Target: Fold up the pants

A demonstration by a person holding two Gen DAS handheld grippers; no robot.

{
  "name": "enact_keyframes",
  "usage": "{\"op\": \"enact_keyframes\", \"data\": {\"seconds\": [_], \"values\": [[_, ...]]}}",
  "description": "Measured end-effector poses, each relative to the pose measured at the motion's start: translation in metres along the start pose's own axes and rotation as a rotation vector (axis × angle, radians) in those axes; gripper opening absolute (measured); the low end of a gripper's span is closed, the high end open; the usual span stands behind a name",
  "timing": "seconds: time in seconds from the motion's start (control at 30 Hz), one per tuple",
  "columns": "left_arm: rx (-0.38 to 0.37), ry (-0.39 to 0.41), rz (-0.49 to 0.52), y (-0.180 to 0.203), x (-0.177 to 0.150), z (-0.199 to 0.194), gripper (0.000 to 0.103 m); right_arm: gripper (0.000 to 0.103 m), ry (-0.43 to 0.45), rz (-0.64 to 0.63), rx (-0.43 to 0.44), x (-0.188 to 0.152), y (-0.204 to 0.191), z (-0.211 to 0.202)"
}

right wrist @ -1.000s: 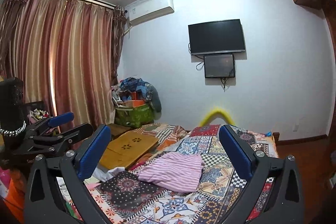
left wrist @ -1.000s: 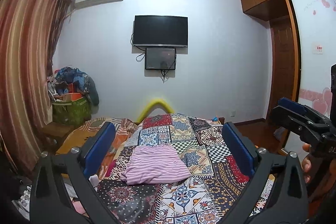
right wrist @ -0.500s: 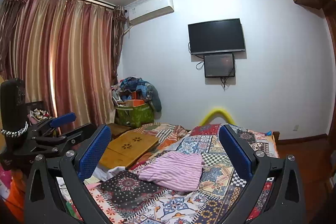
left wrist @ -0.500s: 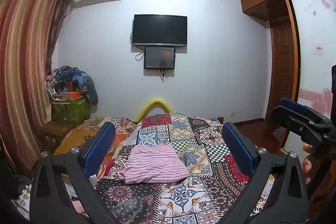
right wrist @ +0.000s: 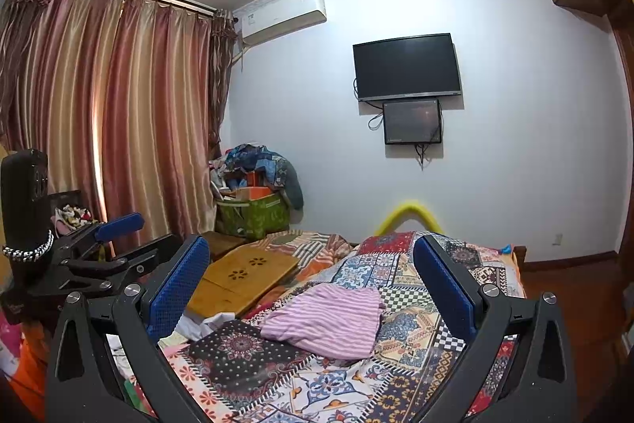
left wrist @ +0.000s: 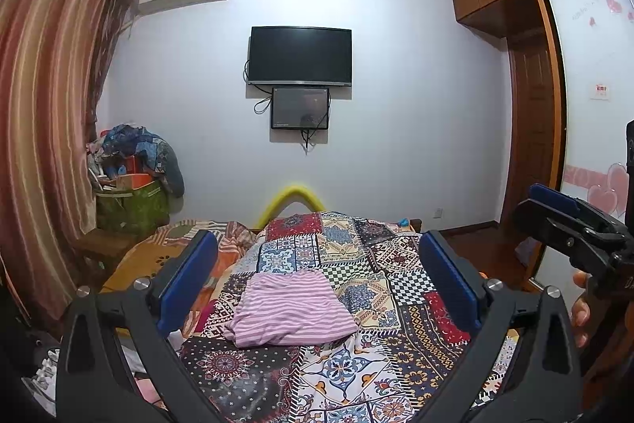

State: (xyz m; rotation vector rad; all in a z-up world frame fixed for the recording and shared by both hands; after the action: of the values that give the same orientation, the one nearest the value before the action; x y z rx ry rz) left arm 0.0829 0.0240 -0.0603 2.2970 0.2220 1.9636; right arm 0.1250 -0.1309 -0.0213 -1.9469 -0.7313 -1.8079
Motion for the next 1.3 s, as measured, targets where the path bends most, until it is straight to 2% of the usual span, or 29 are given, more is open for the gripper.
{"op": "enact_keyframes", "data": {"seconds": [0.7,1.3], "values": [[-0.009,-0.009,0.003,-0.001,-0.0024,0.0041,0.103,0.103,-0.004,0.006,-0.01,0.0009,-0.003,0.0002],[-0.051,-0.037,0.009,-0.0043,-0.0053,0.0087,0.103,0.103,-0.007,0.013,-0.018,0.0004,-0.003,0.0003]]}}
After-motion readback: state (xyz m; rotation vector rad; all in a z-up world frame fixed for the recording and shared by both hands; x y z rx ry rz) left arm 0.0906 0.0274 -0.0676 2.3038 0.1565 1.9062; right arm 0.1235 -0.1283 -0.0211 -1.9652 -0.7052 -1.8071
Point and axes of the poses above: each gripper's, at about its wrist camera, not at the fingertips, and z roughly the way its jaws point, y to its right, x to its top, the point moved 5 cm from there along z, roughly the way its jaws point, and after that the axes turned 9 degrees about -z, right-handed, at the moved point
